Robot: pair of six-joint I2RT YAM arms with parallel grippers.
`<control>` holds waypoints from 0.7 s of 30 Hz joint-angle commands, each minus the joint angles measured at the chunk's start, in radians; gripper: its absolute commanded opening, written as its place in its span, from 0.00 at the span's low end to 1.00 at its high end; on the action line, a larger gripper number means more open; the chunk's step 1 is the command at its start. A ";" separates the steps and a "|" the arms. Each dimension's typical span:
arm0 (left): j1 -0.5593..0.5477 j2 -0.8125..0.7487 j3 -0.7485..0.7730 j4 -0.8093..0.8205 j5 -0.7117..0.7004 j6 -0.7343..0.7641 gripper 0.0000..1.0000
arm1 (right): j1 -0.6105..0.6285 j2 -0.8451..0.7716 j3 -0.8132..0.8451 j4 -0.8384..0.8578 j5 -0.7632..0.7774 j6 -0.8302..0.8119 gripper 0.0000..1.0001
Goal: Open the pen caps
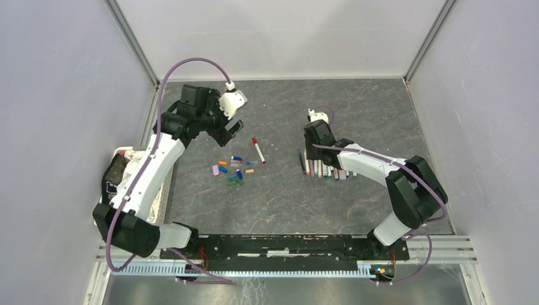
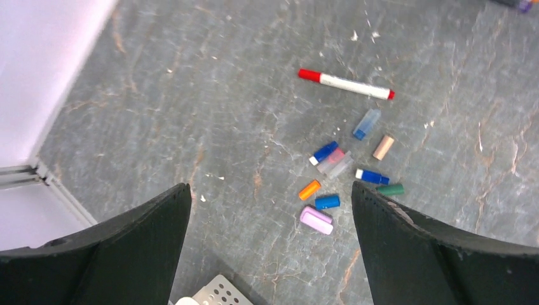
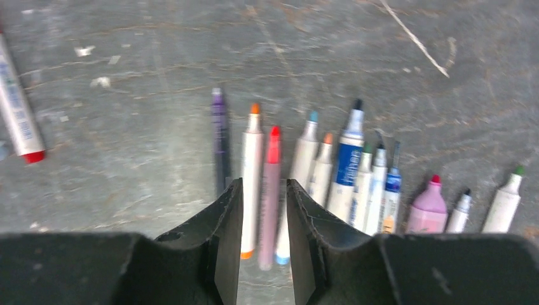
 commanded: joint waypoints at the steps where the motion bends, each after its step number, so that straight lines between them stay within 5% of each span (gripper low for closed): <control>1: 0.005 -0.066 -0.004 0.086 -0.061 -0.122 1.00 | 0.078 0.012 0.114 0.026 0.023 -0.038 0.35; 11: 0.006 -0.052 -0.013 -0.032 0.045 -0.106 1.00 | 0.208 0.380 0.538 -0.058 -0.134 -0.168 0.46; 21: 0.005 -0.042 -0.006 -0.069 0.101 -0.108 1.00 | 0.237 0.569 0.679 -0.069 -0.132 -0.193 0.51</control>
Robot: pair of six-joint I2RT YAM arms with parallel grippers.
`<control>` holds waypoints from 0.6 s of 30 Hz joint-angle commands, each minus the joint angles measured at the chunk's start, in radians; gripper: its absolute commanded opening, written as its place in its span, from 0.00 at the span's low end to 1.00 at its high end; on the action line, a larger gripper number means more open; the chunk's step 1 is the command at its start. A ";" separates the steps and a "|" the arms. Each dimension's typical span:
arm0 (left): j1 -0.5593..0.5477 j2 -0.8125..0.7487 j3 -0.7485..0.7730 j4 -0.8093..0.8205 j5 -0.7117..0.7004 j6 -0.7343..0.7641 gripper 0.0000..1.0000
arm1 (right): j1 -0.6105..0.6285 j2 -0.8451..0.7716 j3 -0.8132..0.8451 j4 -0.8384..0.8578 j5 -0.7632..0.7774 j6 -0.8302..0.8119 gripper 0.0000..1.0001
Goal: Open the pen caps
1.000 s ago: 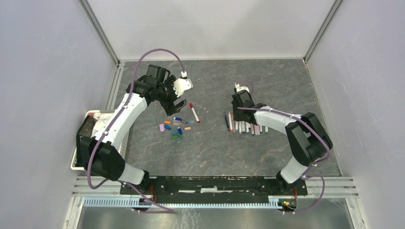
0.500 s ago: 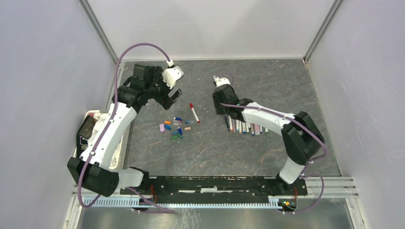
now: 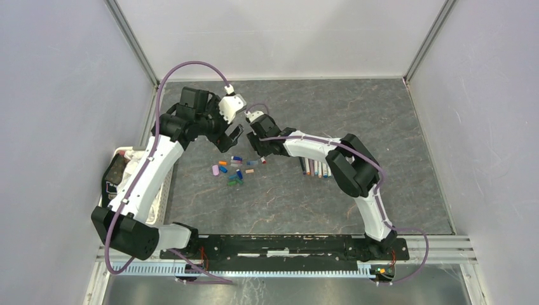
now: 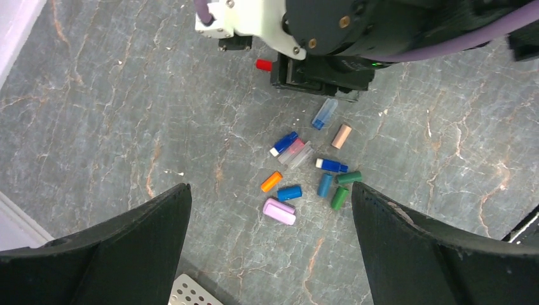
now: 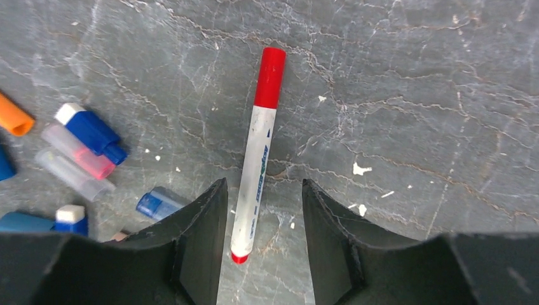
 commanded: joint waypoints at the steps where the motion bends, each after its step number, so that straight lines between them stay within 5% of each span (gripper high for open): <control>1: 0.004 0.003 0.008 -0.019 0.048 -0.035 1.00 | 0.004 0.041 0.069 -0.008 0.018 -0.020 0.51; 18: 0.005 0.012 -0.005 -0.079 0.125 0.041 1.00 | -0.005 0.081 0.041 0.000 0.044 -0.005 0.38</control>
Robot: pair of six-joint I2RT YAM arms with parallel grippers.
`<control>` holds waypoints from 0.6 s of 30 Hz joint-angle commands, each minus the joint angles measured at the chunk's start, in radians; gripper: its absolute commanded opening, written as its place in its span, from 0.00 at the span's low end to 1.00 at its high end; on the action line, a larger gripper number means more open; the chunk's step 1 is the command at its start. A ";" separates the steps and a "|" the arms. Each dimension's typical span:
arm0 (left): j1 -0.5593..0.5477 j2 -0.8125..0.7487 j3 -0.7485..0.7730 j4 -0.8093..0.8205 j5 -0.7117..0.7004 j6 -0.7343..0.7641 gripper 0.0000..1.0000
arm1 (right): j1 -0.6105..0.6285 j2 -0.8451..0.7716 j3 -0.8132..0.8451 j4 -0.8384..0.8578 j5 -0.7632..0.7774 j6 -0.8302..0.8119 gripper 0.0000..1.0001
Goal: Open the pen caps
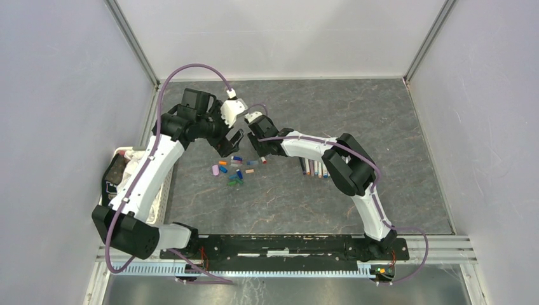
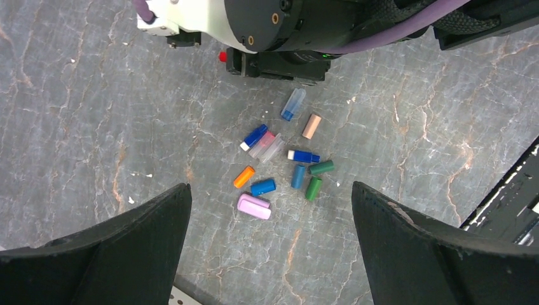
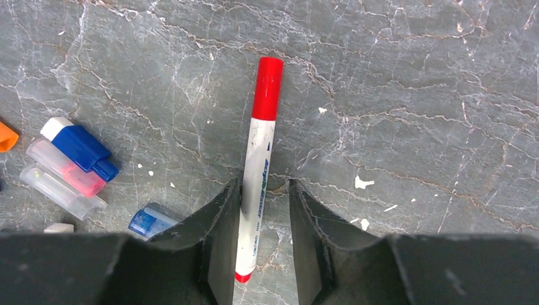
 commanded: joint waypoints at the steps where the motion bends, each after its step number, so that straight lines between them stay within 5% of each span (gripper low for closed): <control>1: 0.004 0.010 -0.007 -0.012 0.056 0.040 1.00 | -0.008 0.014 -0.007 0.008 0.018 0.001 0.37; 10: 0.004 0.056 -0.061 -0.006 0.102 0.100 1.00 | -0.016 -0.063 -0.093 0.047 -0.023 0.001 0.27; 18: 0.004 0.079 -0.110 0.031 0.112 0.120 1.00 | -0.032 -0.128 -0.134 0.074 -0.098 -0.025 0.00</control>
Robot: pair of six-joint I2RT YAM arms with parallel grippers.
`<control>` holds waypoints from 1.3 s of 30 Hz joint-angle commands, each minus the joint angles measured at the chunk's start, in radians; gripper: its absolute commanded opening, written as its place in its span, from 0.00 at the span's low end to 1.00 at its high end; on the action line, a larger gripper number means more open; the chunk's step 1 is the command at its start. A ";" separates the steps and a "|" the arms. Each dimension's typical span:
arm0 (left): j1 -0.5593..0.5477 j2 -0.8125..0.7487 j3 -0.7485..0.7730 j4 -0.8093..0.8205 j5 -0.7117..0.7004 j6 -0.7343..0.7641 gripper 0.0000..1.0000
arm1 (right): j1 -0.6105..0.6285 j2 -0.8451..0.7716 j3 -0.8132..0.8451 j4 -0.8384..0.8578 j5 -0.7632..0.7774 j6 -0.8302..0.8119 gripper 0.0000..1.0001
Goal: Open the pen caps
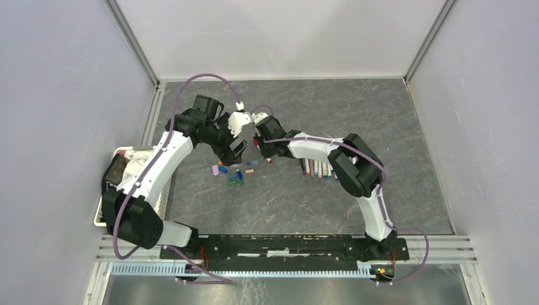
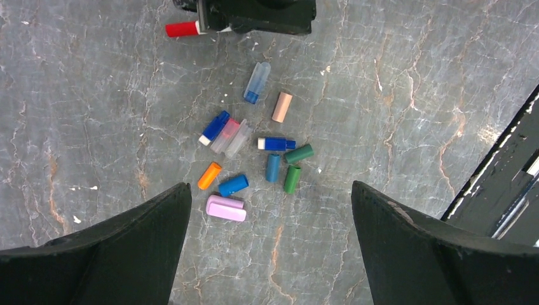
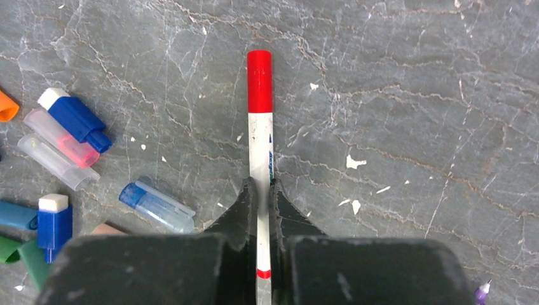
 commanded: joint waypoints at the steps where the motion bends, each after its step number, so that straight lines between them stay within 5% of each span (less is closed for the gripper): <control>1: 0.004 0.001 -0.027 0.048 0.030 0.035 1.00 | -0.017 -0.072 -0.022 -0.009 -0.051 -0.020 0.00; 15: 0.004 0.002 -0.133 0.108 -0.020 0.107 1.00 | -0.078 -0.314 -0.132 -0.040 -0.227 -0.052 0.00; 25: 0.005 -0.024 -0.187 0.116 0.025 0.217 1.00 | -0.097 -0.448 -0.267 -0.080 -0.564 -0.066 0.00; 39: -0.001 -0.080 -0.205 -0.034 0.278 0.489 1.00 | -0.067 -0.351 -0.281 -0.100 -1.104 -0.143 0.00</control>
